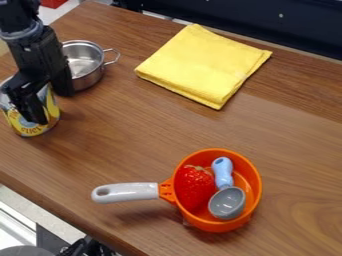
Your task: Moved the small tin from the Centre of the table to the left side
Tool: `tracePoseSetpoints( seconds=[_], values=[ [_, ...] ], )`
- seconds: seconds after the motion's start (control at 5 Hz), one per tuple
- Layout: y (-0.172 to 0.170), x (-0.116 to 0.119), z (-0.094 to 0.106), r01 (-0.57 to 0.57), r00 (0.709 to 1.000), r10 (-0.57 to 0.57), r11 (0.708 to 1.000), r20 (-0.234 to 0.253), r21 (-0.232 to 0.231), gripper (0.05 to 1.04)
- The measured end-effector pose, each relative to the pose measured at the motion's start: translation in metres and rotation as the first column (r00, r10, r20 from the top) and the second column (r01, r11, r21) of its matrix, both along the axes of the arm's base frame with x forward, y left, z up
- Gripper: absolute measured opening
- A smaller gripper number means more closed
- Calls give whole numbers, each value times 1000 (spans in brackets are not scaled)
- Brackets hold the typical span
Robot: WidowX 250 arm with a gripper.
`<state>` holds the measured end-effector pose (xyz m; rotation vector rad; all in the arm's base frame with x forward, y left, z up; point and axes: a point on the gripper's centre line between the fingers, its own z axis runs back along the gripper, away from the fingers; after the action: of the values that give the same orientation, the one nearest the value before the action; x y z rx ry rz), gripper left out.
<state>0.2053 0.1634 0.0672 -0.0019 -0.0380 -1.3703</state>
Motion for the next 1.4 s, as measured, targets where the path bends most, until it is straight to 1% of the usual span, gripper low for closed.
tracePoseSetpoints(
  seconds=[0.2,0.4,0.6,0.8,1.0,1.2,1.4],
  values=[
    [2,0,7,-16,1000,16,999,-11,-36,999],
    [-5,1,12,-72,997,71,994,-24,-86,999],
    [-20,6,24,-193,981,187,970,-52,-149,999],
    [-39,15,43,-297,950,307,942,49,-158,999],
    [-65,36,48,-510,846,527,843,75,-171,999],
    [-97,48,49,-523,838,542,832,68,-184,999],
    [-129,51,52,-502,848,524,842,78,-196,999]
  ],
)
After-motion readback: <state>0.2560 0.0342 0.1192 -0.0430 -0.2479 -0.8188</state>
